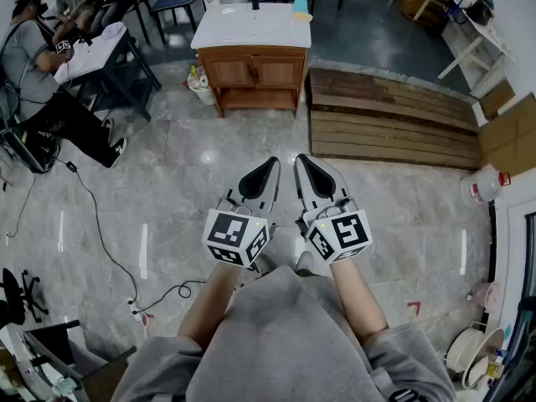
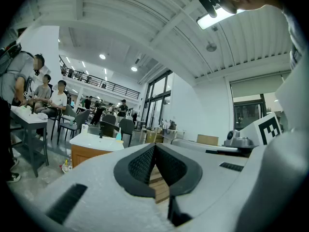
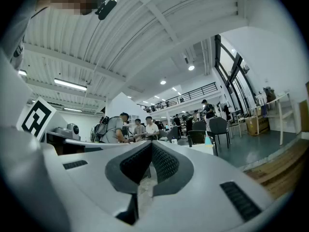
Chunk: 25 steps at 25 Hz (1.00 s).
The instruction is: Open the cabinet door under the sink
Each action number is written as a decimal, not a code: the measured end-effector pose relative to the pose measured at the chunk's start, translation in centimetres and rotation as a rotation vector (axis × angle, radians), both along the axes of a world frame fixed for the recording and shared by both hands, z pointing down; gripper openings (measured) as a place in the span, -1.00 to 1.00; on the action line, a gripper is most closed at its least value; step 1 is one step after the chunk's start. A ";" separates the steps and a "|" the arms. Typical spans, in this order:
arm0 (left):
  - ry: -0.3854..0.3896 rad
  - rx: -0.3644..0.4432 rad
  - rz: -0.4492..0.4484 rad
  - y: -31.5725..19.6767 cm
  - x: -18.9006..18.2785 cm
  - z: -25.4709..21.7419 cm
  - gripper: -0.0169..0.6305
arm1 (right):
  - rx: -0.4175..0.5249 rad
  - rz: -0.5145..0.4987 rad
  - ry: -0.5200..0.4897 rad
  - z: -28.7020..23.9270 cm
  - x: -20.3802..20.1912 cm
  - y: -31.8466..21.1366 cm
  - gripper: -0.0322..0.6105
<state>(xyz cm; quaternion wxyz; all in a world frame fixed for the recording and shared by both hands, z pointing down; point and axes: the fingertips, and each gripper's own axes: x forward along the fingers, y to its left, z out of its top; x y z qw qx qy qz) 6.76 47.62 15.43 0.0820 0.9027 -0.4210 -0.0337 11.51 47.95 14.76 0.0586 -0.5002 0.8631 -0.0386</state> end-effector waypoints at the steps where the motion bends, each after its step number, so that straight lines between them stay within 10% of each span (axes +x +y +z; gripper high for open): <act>1: 0.001 -0.001 -0.002 0.1 -0.5 0.0 -0.92 | -0.002 -0.002 0.002 0.1 -0.5 0.1 -0.87; 25: 0.077 -0.082 0.001 -2.4 -7.3 2.4 -0.92 | -0.070 -0.004 -0.030 2.1 -6.5 -2.5 -0.87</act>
